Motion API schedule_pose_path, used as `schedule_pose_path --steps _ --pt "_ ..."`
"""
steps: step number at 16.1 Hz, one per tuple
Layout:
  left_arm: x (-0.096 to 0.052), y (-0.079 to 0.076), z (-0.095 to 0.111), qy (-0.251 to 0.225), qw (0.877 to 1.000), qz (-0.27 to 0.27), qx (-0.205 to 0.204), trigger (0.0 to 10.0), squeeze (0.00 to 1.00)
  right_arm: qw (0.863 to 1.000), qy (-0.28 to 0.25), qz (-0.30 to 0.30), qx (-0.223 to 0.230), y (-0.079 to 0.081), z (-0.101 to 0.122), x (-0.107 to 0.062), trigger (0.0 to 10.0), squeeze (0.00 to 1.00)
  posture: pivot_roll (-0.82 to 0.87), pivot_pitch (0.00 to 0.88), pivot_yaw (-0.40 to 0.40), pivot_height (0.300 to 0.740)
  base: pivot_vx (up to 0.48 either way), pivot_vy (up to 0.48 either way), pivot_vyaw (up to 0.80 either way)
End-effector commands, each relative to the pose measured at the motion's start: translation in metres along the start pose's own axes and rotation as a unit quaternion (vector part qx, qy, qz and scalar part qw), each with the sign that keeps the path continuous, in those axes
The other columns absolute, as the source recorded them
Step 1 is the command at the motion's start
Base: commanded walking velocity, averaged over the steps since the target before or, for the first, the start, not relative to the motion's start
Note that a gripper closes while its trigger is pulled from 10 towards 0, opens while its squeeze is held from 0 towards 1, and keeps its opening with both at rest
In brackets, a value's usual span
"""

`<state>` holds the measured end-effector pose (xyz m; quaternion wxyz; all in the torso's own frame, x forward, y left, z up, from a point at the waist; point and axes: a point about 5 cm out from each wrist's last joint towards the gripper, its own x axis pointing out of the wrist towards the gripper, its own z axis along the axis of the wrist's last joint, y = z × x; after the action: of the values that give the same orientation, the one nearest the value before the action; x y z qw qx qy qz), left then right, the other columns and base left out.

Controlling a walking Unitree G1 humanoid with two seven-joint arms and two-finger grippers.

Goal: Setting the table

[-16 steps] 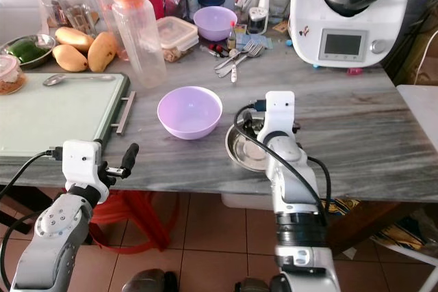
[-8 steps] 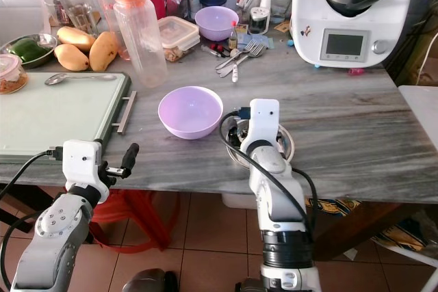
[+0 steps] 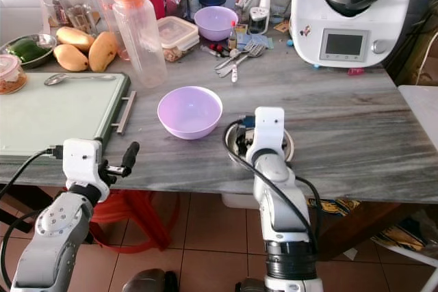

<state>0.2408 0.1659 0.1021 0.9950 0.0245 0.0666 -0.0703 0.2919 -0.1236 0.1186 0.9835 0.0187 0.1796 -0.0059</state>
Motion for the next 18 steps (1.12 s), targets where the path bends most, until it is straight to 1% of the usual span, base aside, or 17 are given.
schedule_pose_path --steps 1,2,3,5,6,9,10,13,16,18 --pt "0.001 0.000 -0.001 0.005 1.000 -0.002 0.001 10.0 0.00 1.000 0.015 0.003 0.017 0.002 -0.003 0.003 10.0 0.00 0.02 0.000 0.042 0.740 0.000 0.000 0.00" --pt "0.001 0.000 -0.001 0.006 1.000 -0.003 0.001 10.0 0.00 1.000 0.019 0.008 0.013 0.002 -0.004 0.005 10.0 0.00 0.02 0.000 0.042 0.740 0.000 0.000 0.00" --pt "0.001 -0.001 -0.001 0.007 1.000 -0.003 0.001 10.0 0.00 0.999 0.028 0.011 0.021 0.003 -0.006 0.007 10.0 0.00 0.02 0.000 0.043 0.740 0.000 0.000 0.00" --pt "0.001 0.000 -0.001 0.008 1.000 -0.002 0.001 10.0 0.00 0.999 0.041 0.021 0.022 0.003 -0.009 0.012 10.0 0.00 0.03 0.000 0.041 0.740 0.000 0.000 0.00" --pt "0.000 0.000 -0.001 0.008 1.000 -0.001 0.002 10.0 0.00 0.998 0.046 0.023 0.028 0.002 -0.011 0.016 10.0 0.00 0.03 0.000 0.040 0.740 0.000 0.000 0.00" --pt "0.000 0.000 -0.001 0.009 1.000 -0.002 0.002 10.0 0.00 0.998 0.041 0.027 0.028 0.001 -0.007 0.022 10.0 0.00 0.03 0.000 0.041 0.740 0.000 0.000 0.00" --pt "0.000 0.000 -0.001 0.009 1.000 -0.003 0.003 10.0 0.00 0.999 0.034 0.031 0.029 0.004 -0.002 0.024 10.0 0.00 0.03 0.000 0.041 0.740 0.000 0.000 0.00" --pt "0.000 0.000 0.000 0.008 1.000 -0.004 0.003 10.0 0.00 0.998 0.032 0.039 0.033 0.009 0.000 0.026 10.0 0.00 0.03 0.000 0.041 0.740 0.000 0.000 0.00" --pt "0.000 0.000 0.000 0.009 1.000 -0.004 0.004 10.0 0.00 0.999 0.021 0.039 0.021 0.006 0.000 0.025 10.0 0.00 0.03 0.000 0.043 0.740 0.000 0.000 0.00" --pt "0.001 0.000 0.000 0.009 1.000 -0.005 0.004 10.0 0.00 0.998 0.030 0.037 0.029 0.005 -0.006 0.025 10.0 0.00 0.03 0.000 0.044 0.740 0.000 0.000 0.00"
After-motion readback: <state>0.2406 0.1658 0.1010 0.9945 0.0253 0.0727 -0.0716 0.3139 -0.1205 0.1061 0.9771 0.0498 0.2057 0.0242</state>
